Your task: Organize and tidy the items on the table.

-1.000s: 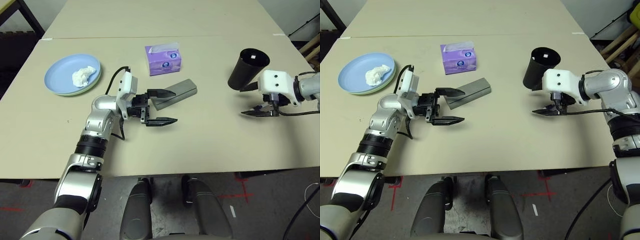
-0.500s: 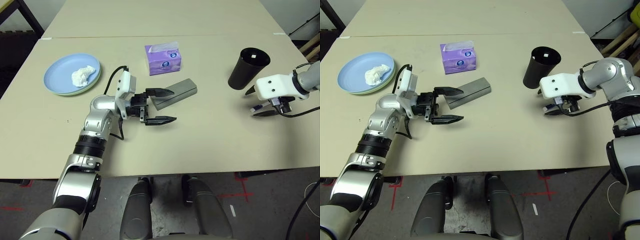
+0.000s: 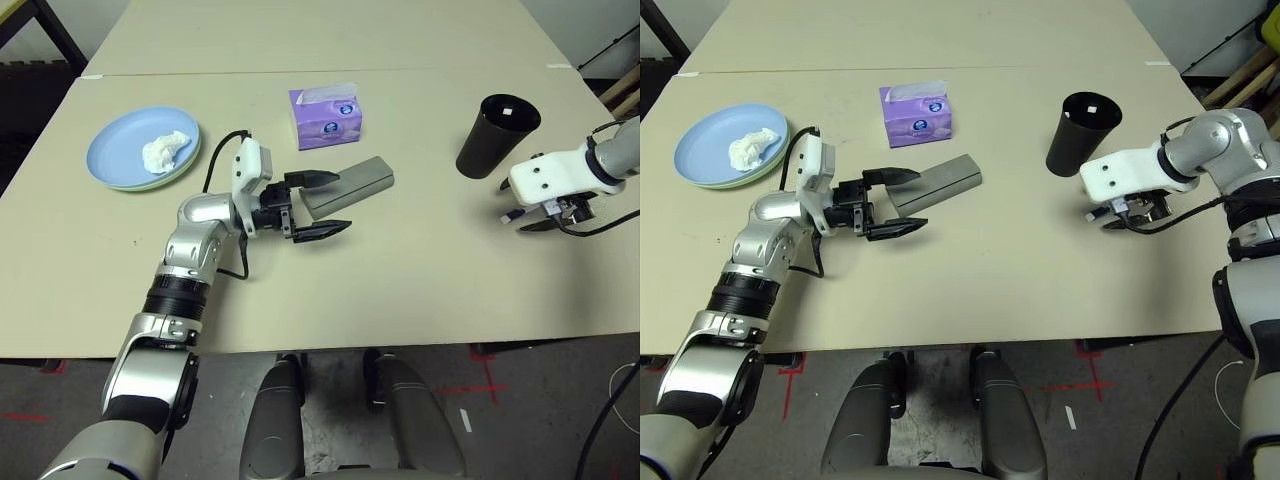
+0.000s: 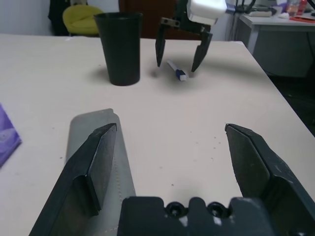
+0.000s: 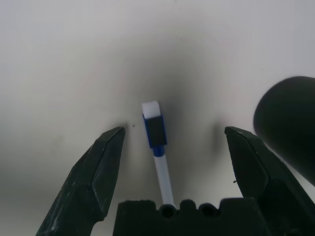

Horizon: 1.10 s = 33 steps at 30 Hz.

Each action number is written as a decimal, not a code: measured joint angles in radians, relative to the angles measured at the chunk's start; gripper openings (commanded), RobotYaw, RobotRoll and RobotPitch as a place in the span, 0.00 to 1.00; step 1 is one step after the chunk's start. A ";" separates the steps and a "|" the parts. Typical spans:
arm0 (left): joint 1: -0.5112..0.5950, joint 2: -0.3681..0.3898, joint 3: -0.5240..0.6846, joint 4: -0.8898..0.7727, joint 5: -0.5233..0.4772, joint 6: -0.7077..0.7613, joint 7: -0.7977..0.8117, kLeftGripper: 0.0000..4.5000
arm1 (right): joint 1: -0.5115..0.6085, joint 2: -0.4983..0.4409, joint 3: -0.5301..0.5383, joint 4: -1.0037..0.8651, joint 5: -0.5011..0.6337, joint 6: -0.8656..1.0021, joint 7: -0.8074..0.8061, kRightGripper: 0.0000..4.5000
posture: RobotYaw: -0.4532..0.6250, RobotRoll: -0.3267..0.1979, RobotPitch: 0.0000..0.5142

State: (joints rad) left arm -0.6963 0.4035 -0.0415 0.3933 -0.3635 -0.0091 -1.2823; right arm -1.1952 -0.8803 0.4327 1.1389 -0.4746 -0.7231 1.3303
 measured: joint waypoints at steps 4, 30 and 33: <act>0.006 -0.003 0.007 -0.031 -0.017 0.000 0.000 1.00 | -0.014 0.014 0.016 0.011 -0.023 -0.017 -0.012 1.00 | 0.51 0.62 0.50; 0.036 0.006 0.020 -0.072 -0.040 0.018 0.007 1.00 | -0.043 0.038 0.066 0.075 -0.114 -0.058 -0.038 0.92 | 0.53 0.62 0.52; 0.037 0.007 0.021 -0.073 -0.040 0.018 0.008 1.00 | -0.044 0.041 0.066 0.080 -0.115 -0.058 -0.033 0.71 | 0.54 0.62 0.52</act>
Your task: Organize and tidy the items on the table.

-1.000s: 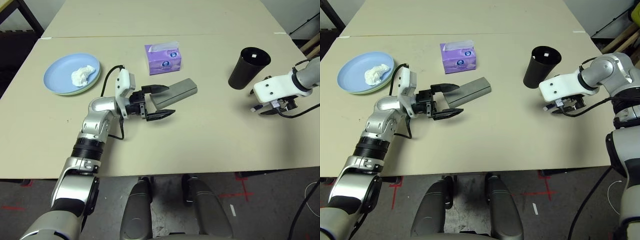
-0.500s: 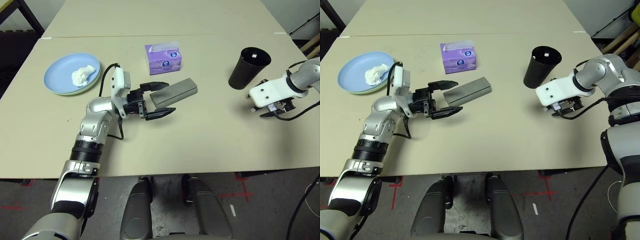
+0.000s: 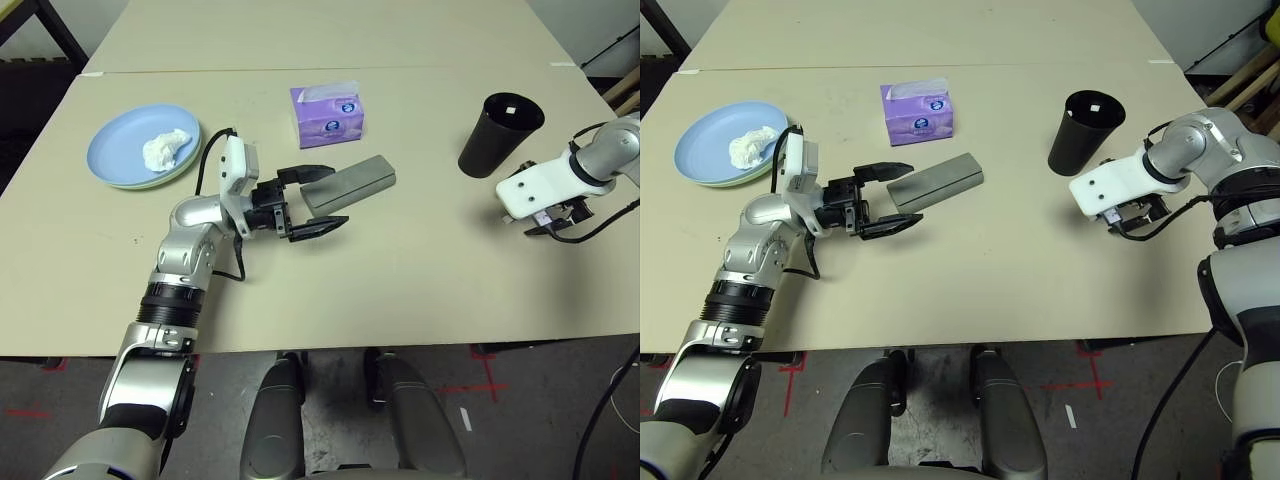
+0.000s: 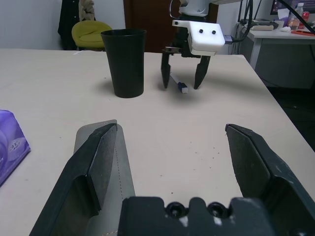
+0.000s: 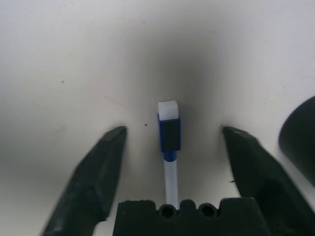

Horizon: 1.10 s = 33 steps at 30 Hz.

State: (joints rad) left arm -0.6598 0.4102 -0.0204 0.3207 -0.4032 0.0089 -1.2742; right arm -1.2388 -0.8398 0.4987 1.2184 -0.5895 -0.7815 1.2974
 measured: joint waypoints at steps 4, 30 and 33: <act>0.000 0.000 0.000 -0.004 -0.002 0.000 0.001 1.00 | 0.000 0.005 0.000 0.001 0.000 0.000 0.009 0.37 | 0.54 0.62 0.52; -0.003 -0.014 0.001 0.003 -0.015 -0.022 -0.017 1.00 | -0.030 0.057 -0.204 -0.206 0.614 0.546 0.309 0.09 | 0.50 0.62 0.47; -0.003 -0.015 0.002 0.005 -0.014 -0.030 -0.003 1.00 | 0.042 0.058 -0.300 -0.371 0.775 0.737 0.308 0.09 | 0.50 0.62 0.48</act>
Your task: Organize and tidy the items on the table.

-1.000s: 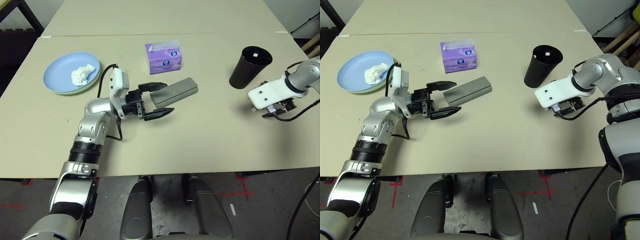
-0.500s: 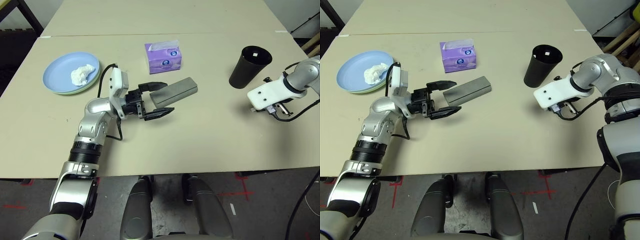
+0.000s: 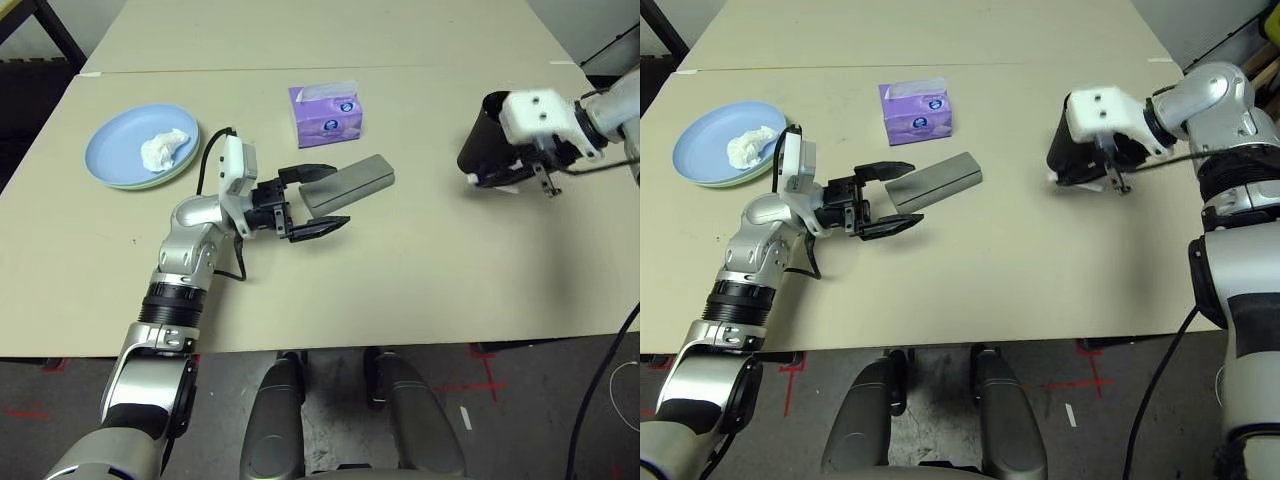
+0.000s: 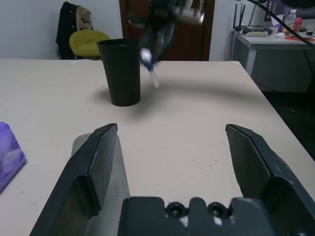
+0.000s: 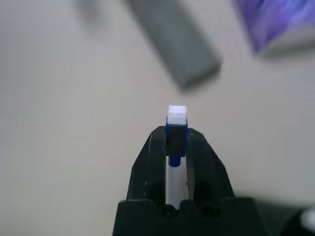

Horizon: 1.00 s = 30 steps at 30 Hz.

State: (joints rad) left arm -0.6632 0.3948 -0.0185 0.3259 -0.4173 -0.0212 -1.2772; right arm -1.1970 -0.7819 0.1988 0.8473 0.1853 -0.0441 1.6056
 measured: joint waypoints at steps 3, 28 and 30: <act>0.000 0.000 0.008 0.003 0.000 -0.002 0.023 1.00 | 0.125 0.006 -0.102 -0.174 0.100 0.178 -0.042 0.09 | 0.49 0.62 0.47; 0.009 -0.027 0.042 -0.008 -0.002 -0.025 0.120 1.00 | 0.471 0.136 -0.530 -0.692 0.383 0.476 -0.717 0.09 | 0.47 0.62 0.42; 0.009 -0.027 0.042 -0.009 -0.003 -0.025 0.120 1.00 | 0.471 0.144 -0.543 -0.692 0.383 0.449 -0.748 0.09 | 0.47 0.62 0.42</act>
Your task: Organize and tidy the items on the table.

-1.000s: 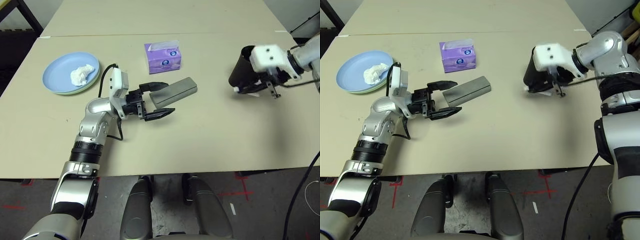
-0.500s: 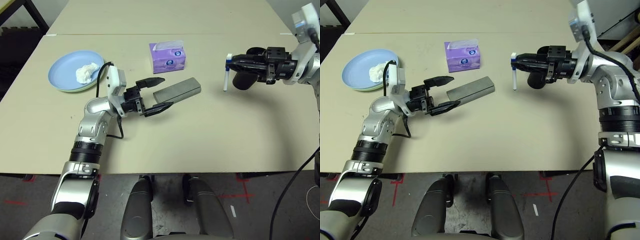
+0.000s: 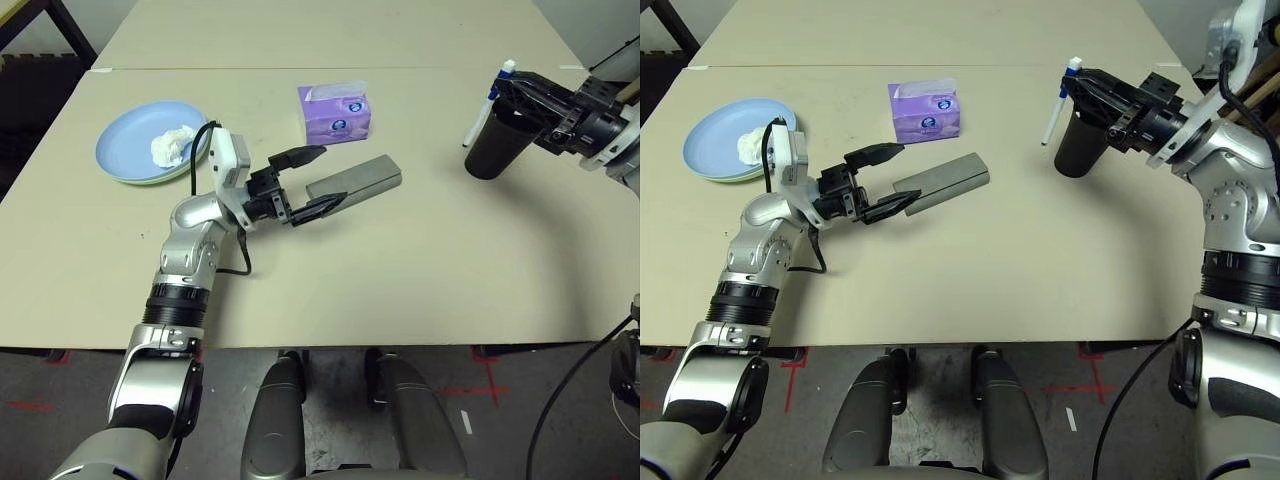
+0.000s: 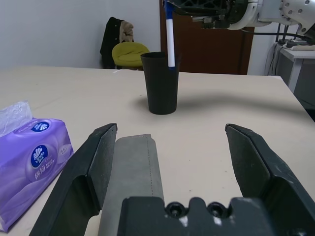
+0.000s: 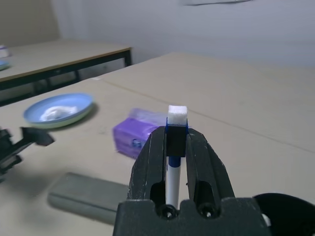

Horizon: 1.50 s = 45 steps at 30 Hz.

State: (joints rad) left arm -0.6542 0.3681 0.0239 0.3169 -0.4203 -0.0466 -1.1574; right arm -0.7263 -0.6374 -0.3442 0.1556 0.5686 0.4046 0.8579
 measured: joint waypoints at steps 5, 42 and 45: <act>0.000 0.001 0.000 0.000 -0.005 0.000 0.000 1.00 | -0.004 0.003 -0.031 0.009 0.000 -0.059 -0.058 0.09 | 0.46 0.62 0.41; -0.007 0.013 0.001 0.009 -0.005 -0.009 -0.001 1.00 | 0.152 0.132 0.018 -0.057 -0.201 -0.187 -0.486 0.09 | 0.46 0.62 0.42; -0.007 0.013 0.001 0.008 -0.005 -0.008 0.000 1.00 | 0.156 0.140 0.019 -0.070 -0.199 -0.162 -0.492 0.09 | 0.46 0.62 0.42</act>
State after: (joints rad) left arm -0.6615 0.3809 0.0247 0.3254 -0.4255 -0.0548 -1.1579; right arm -0.5706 -0.4973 -0.3247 0.0861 0.3697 0.2422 0.3656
